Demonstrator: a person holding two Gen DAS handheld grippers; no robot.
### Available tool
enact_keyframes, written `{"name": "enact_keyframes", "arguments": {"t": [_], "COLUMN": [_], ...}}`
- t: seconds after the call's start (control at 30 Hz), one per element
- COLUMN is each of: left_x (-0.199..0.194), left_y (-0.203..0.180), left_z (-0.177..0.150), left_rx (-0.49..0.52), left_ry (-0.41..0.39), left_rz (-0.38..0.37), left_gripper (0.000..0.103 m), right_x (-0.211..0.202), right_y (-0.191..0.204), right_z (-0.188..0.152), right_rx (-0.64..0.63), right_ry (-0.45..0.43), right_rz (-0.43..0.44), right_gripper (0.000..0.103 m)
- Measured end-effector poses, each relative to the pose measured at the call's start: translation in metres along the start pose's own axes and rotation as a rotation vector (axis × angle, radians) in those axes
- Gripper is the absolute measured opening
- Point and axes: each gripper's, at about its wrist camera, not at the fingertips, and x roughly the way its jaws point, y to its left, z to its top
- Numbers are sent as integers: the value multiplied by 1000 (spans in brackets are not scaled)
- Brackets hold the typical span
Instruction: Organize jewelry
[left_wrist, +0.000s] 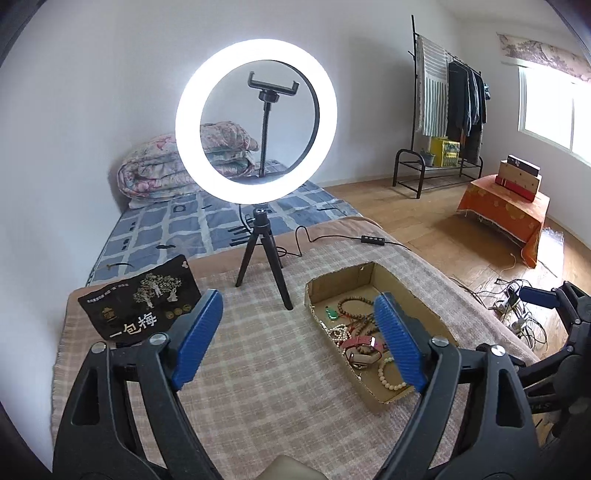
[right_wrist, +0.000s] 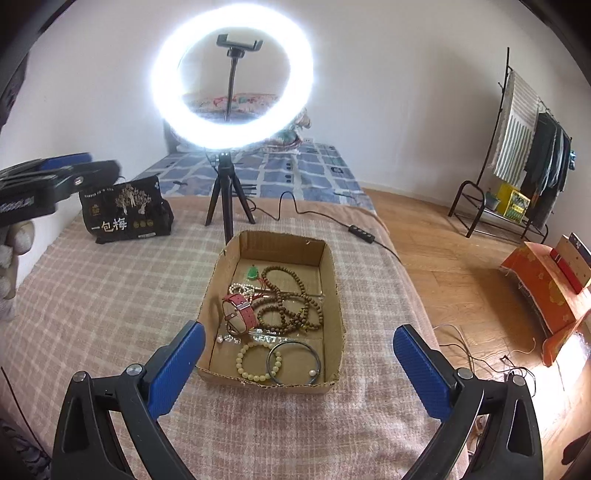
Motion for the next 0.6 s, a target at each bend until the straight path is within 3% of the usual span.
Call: {"name": "enact_keyframes", "arguments": {"t": [0.47,0.6], "left_x": [-84,-95], "left_y": [8,4], "left_z": [-45,-54], "left_rx": [-31,-33], "left_ry": [-48,-55], "left_rz": [48,40], "left_gripper": [94,100], "right_x": [-44,-50], "right_y": [13,15], "right_z": [-1,-4], "right_rx": [14,27], "right_ry": [-87,-112], "right_rz": [-73,-76], "right_gripper": [103,103]}}
